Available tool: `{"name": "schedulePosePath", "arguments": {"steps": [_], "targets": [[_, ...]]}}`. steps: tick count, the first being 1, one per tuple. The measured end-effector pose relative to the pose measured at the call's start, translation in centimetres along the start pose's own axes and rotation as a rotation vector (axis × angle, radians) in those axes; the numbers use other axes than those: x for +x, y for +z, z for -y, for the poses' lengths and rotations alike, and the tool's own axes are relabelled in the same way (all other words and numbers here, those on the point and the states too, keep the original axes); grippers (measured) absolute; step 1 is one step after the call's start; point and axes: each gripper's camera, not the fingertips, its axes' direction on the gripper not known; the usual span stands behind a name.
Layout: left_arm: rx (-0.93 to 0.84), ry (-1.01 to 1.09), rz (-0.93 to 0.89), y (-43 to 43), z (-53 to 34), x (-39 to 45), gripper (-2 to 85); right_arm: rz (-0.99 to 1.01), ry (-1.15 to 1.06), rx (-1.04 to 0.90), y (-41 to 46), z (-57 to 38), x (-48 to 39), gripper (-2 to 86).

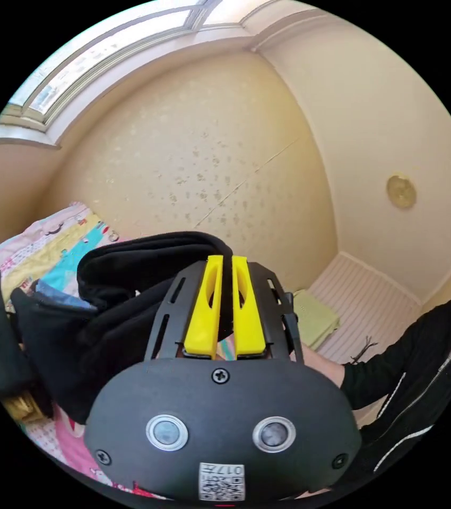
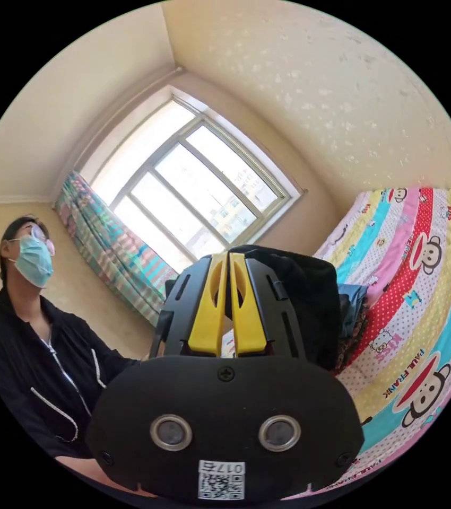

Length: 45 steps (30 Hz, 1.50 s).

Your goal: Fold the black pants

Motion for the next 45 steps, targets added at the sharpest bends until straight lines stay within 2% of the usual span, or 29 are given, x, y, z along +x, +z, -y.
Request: {"name": "schedulePosePath", "arguments": {"steps": [3, 5, 7, 11, 15, 17, 20, 23, 25, 27, 30, 32, 34, 37, 39, 41, 43, 44, 45], "targets": [[-0.013, -0.015, -0.148, 1.6, -0.6, 4.9, 2.8, 0.000, -0.031, 0.065, -8.2, -1.1, -5.3, 3.0], [-0.067, -0.086, -0.188, 3.7, -1.8, 6.9, 2.6, -0.070, -0.006, 0.061, -12.6, -2.4, -7.9, 5.3], [-0.108, -0.116, -0.243, 5.8, -3.7, 9.1, 2.4, -0.222, -0.024, 0.036, -17.5, -4.9, -11.8, 10.2], [-0.159, -0.105, -0.403, 9.3, -8.2, 15.4, 2.6, -0.286, -0.075, 0.101, -23.9, -10.3, -17.4, 13.0], [-0.158, -0.139, -0.412, 11.3, -10.6, 20.1, 3.7, -0.264, -0.087, 0.345, -30.9, -17.1, -22.3, 12.5], [-0.146, -0.126, -0.393, 11.7, -11.1, 21.9, 3.9, -0.297, -0.105, 0.397, -32.2, -19.5, -23.3, 12.2], [-0.132, -0.071, -0.385, 12.6, -12.3, 25.2, 3.9, -0.286, 0.025, 0.355, -32.5, -21.8, -21.7, 16.2], [-0.141, -0.040, -0.456, 14.3, -14.0, 28.4, 3.9, -0.255, 0.065, 0.338, -31.7, -22.7, -19.8, 22.0], [-0.154, -0.018, -0.512, 15.3, -14.8, 30.1, 3.9, -0.289, 0.098, 0.370, -31.6, -22.2, -19.1, 27.8], [-0.164, -0.012, -0.568, 16.3, -15.6, 31.7, 3.9, -0.366, 0.079, 0.392, -32.2, -21.3, -19.5, 29.7], [-0.175, 0.024, -0.586, 16.7, -16.4, 32.9, 3.7, -0.477, 0.044, 0.445, -34.5, -19.5, -20.6, 29.8], [-0.182, 0.052, -0.601, 17.0, -17.1, 33.1, 3.7, -0.501, 0.008, 0.518, -36.3, -18.9, -21.5, 26.0], [-0.204, 0.051, -0.616, 17.8, -17.8, 32.8, 3.7, -0.370, -0.117, 0.487, -38.3, -17.4, -23.3, 19.2], [-0.194, 0.021, -0.602, 18.7, -18.7, 31.0, 4.0, -0.369, -0.085, 0.357, -40.3, -14.7, -25.2, 17.4], [-0.191, 0.037, -0.530, 19.4, -18.9, 29.0, 4.6, -0.345, -0.101, 0.335, -41.9, -13.5, -26.4, 16.7], [-0.247, 0.056, -0.429, 20.1, -18.8, 27.4, 6.1, -0.238, -0.107, 0.376, -44.0, -12.7, -26.9, 15.7], [-0.346, 0.080, -0.311, 21.1, -19.0, 25.8, 9.6, 0.027, -0.103, 0.453, -46.9, -11.8, -26.1, 14.4], [-0.431, 0.088, -0.248, 21.9, -19.4, 24.7, 12.3, 0.104, -0.101, 0.459, -47.4, -11.5, -25.7, 14.1], [-0.516, 0.090, -0.198, 22.8, -20.1, 23.6, 14.7, 0.262, -0.094, 0.460, -48.1, -10.9, -24.6, 13.6]]}}
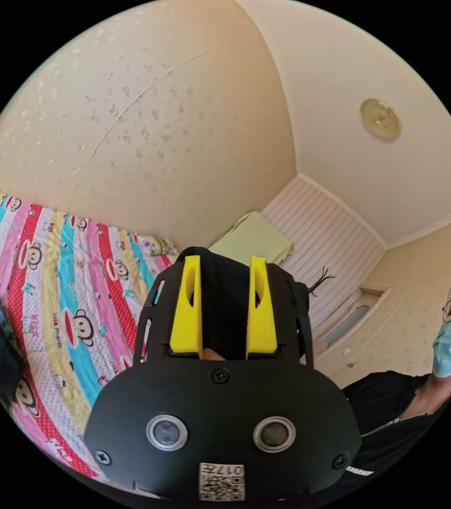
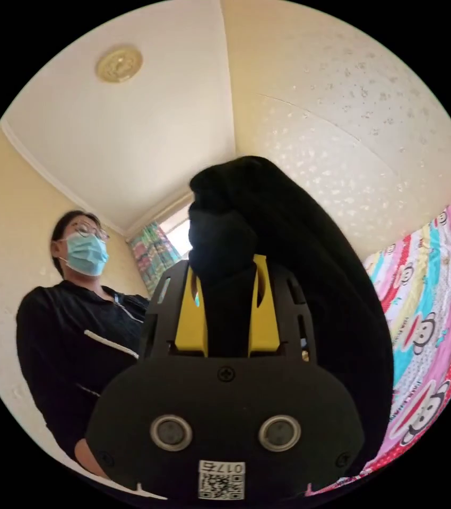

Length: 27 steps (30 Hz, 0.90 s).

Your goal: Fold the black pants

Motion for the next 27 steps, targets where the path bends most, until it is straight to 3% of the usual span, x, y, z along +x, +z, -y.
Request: {"name": "schedulePosePath", "arguments": {"steps": [2, 4, 6, 8, 10, 13, 18, 21, 24, 27], "targets": [[-0.128, -0.031, 0.040, 1.8, -1.0, -2.1, 16.1, 0.237, 0.058, 0.074, -0.9, 0.6, 1.9, 13.1], [-0.228, -0.049, 0.005, 3.5, -2.6, -4.4, 15.5, 0.515, 0.178, 0.331, -1.6, -0.1, 5.0, 12.7], [-0.228, -0.062, -0.129, 3.8, -5.6, -7.3, 9.4, 0.636, 0.243, 0.545, -1.9, -1.0, 6.8, 12.4], [-0.073, -0.016, -0.361, 2.1, -7.7, -8.8, 6.7, 0.608, 0.290, 0.617, -2.3, -0.7, 7.8, 12.2], [0.088, 0.054, -0.494, 0.0, -9.4, -9.6, 7.2, 0.388, 0.309, 0.477, -2.7, 1.9, 7.3, 12.1], [0.167, 0.269, -0.372, -1.8, -11.4, -7.8, 10.5, 0.248, 0.296, 0.336, -0.6, 5.6, 6.4, 12.1], [0.125, 0.911, 0.004, -0.1, -17.0, -1.1, 14.3, 0.364, 0.265, 0.307, 3.5, 11.3, 6.6, 12.4], [0.209, 0.979, 0.211, 1.2, -18.7, -0.7, 16.7, 0.401, 0.291, 0.224, 7.0, 14.5, 6.5, 12.5], [0.273, 1.037, 0.186, 1.4, -19.1, -1.1, 17.0, 0.299, 0.312, 0.081, 11.0, 16.5, 6.2, 12.4], [0.227, 1.117, 0.230, 2.6, -18.9, -1.4, 17.0, 0.241, 0.425, 0.017, 14.2, 16.2, 8.0, 12.4]]}}
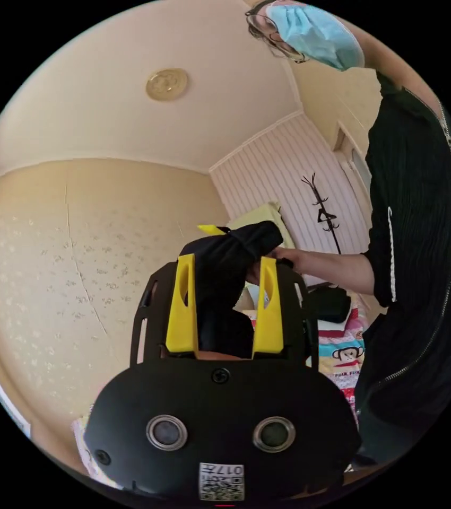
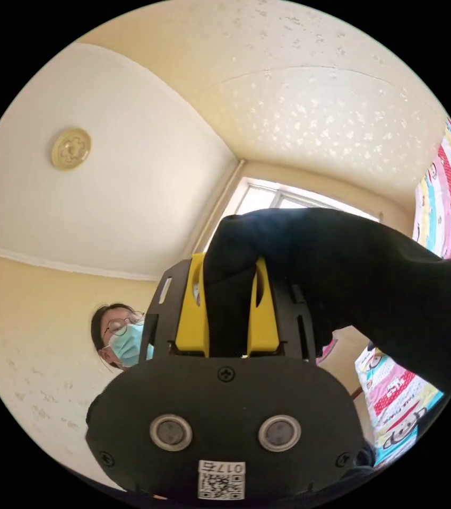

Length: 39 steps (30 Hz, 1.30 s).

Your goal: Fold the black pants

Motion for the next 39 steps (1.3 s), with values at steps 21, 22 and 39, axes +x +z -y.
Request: {"name": "schedulePosePath", "arguments": {"steps": [21, 22, 39], "targets": [[0.574, -1.055, -0.787, 6.0, -12.3, -20.4, 6.2, 0.091, -0.114, -0.225, 3.2, 1.1, 6.2, 16.6], [0.596, -1.070, -0.788, 6.1, -12.6, -20.8, 5.9, 0.094, -0.147, -0.218, 2.6, 0.3, 6.5, 16.5], [0.611, -1.177, -0.987, 13.8, -11.6, -22.7, 4.6, -0.956, -0.677, 0.309, -3.7, -24.9, 14.9, 22.7]]}}
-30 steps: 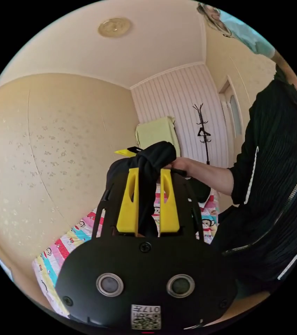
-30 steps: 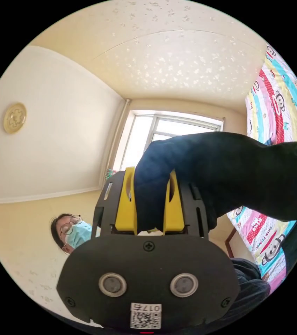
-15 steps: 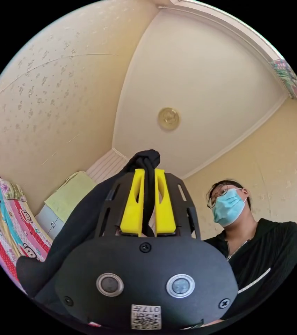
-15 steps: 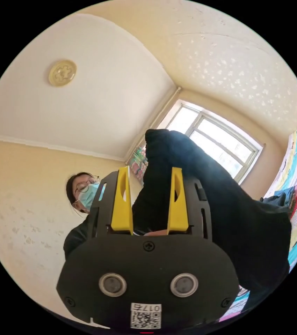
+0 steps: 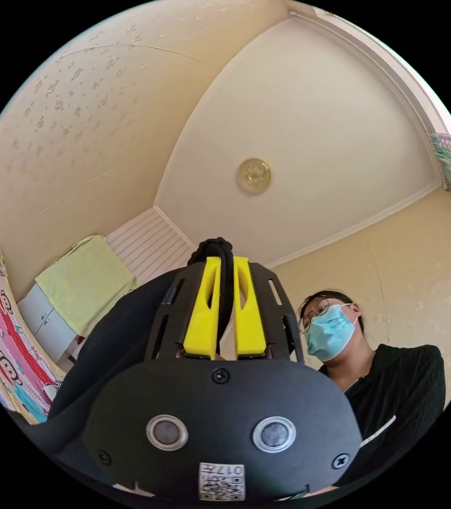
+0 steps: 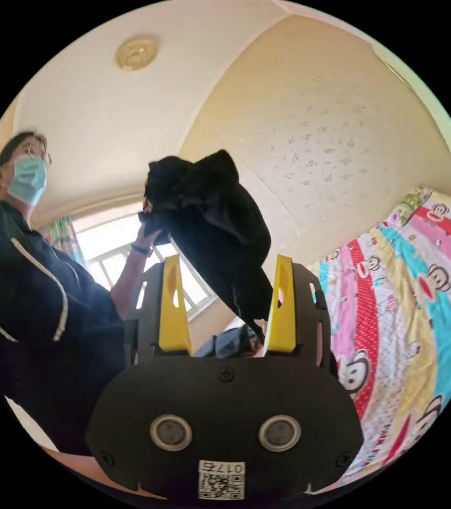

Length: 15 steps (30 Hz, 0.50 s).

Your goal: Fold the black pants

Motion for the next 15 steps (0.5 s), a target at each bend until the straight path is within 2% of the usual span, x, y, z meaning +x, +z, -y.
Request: {"name": "schedulePosePath", "arguments": {"steps": [4, 8, 13, 15], "targets": [[-0.014, 0.005, 0.029, 0.4, 0.4, 0.7, 4.5, -0.121, -0.137, 0.041, 2.8, 0.5, -1.0, 22.1], [0.004, 0.017, 0.016, 0.1, 0.2, 2.6, 4.4, -0.110, -0.236, 0.049, 6.8, 2.6, -0.1, 22.9], [0.032, 0.042, 0.006, -0.7, -0.3, 5.9, 4.3, 0.192, -0.292, 0.012, 15.6, 4.1, -0.3, 23.8], [0.069, 0.070, 0.005, -1.7, -0.6, 8.0, 4.3, 0.225, -0.308, -0.022, 19.1, 3.7, -1.0, 23.7]]}}
